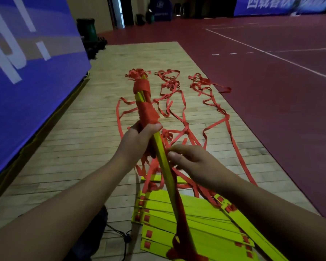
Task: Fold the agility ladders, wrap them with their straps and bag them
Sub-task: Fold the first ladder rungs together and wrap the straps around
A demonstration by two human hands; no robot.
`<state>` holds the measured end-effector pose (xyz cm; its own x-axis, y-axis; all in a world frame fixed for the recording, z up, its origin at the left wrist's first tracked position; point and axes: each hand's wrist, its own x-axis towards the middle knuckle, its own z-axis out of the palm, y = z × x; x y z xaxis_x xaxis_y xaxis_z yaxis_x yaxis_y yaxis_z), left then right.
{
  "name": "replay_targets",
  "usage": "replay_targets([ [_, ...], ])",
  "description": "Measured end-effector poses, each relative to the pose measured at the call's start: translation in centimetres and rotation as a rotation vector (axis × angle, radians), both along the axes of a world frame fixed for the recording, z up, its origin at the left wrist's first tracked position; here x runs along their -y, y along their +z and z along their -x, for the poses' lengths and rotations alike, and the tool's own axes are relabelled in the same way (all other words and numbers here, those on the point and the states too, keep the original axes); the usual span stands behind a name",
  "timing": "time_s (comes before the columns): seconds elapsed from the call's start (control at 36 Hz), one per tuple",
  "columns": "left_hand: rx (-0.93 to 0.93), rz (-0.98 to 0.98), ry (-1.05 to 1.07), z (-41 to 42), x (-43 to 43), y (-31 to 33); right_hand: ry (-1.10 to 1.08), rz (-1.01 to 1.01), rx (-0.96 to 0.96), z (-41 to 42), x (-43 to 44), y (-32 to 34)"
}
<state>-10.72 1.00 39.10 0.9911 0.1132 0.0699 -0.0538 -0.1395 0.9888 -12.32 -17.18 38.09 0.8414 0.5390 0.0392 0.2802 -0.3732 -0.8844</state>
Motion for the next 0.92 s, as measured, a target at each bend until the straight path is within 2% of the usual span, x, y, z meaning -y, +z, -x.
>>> replay_targets([
  [0.08,-0.028,0.155,-0.046,-0.3,-0.8,0.2,-0.008,-0.098,-0.171,-0.7,0.6,-0.7],
  [0.19,-0.068,0.316,-0.141,-0.2,-0.6,0.6,0.085,-0.332,-0.671,-0.6,0.4,-1.3],
  [0.25,-0.065,0.368,-0.195,-0.1,-0.7,0.8,0.134,-0.347,-0.759,-0.3,0.4,-0.9],
  [0.31,-0.066,0.357,-0.247,-0.2,-1.2,1.0,0.116,-0.346,-0.740,-0.2,0.5,-0.5],
  [0.39,-0.125,0.233,-0.324,-0.9,-2.2,1.1,0.062,-0.376,-0.663,-0.2,0.6,-0.1],
  [0.5,-0.288,-0.189,-0.292,-1.3,-3.1,0.9,-0.004,-0.512,-0.711,0.1,0.6,-0.2],
  [0.53,-0.305,-0.229,-0.307,-1.2,-3.1,0.8,0.009,-0.501,-0.714,0.1,0.6,-0.2],
  [0.61,-0.317,-0.188,-0.362,-0.5,-2.5,0.8,-0.040,-0.305,-0.594,0.0,0.3,-0.6],
  [0.69,-0.290,-0.222,-0.315,-0.1,-1.2,0.3,-0.115,-0.122,-0.419,-0.1,-0.3,-0.7],
  [0.78,-0.251,-0.244,-0.191,-0.2,-0.2,-0.5,-0.126,-0.024,-0.331,-0.2,-1.0,-0.8],
  [0.92,-0.242,-0.109,-0.078,-0.4,-0.1,-0.6,-0.137,0.110,-0.235,-0.4,-1.7,-0.4],
])
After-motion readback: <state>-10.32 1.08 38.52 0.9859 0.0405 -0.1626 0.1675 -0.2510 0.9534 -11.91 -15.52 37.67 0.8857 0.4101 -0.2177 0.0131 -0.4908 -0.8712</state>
